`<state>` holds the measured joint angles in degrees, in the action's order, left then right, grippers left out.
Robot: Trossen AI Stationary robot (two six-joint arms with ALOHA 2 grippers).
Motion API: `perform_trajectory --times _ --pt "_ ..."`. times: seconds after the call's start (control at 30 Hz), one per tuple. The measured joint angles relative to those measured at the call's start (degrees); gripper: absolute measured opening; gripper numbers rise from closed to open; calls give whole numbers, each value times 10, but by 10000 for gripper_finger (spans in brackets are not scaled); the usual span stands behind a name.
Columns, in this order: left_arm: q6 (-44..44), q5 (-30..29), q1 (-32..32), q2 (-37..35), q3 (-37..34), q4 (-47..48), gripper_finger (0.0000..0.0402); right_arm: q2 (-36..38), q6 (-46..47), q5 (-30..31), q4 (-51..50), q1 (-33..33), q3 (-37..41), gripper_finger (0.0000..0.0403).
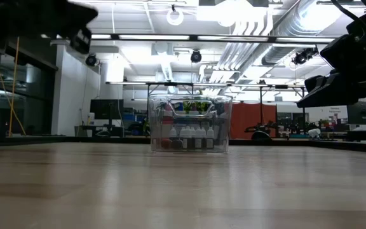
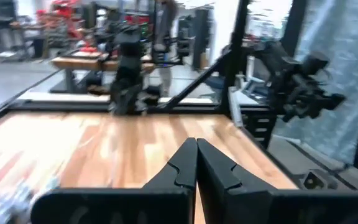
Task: Pick & Place food coloring
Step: Return to Home Position
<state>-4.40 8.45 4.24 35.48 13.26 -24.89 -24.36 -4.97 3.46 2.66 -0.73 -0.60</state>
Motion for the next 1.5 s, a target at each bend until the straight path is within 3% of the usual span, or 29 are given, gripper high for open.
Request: perform_trajectory --times 0.1,0.2,0.37,0.57,0.73,1.17,1.5 --pt "-19 14 -32 -45 -24 38 0 0 0 0 0 0 0 0" --pt "-19 68 -70 -80 -40 77 0 0 0 0 0 0 0 0" --pt "-21 113 -113 -123 -70 83 0 0 0 0 0 0 0 0" --pt "-58 63 -114 -186 -116 82 0 0 0 0 0 0 0 0" --pt "-81 56 -114 -222 -123 100 0 0 0 0 0 0 0 0" --pt "-68 -27 -114 -227 -125 170 0 0 0 0 0 0 0 0" --pt "-59 -34 -113 -226 -125 221 0 0 0 0 0 0 0 0"
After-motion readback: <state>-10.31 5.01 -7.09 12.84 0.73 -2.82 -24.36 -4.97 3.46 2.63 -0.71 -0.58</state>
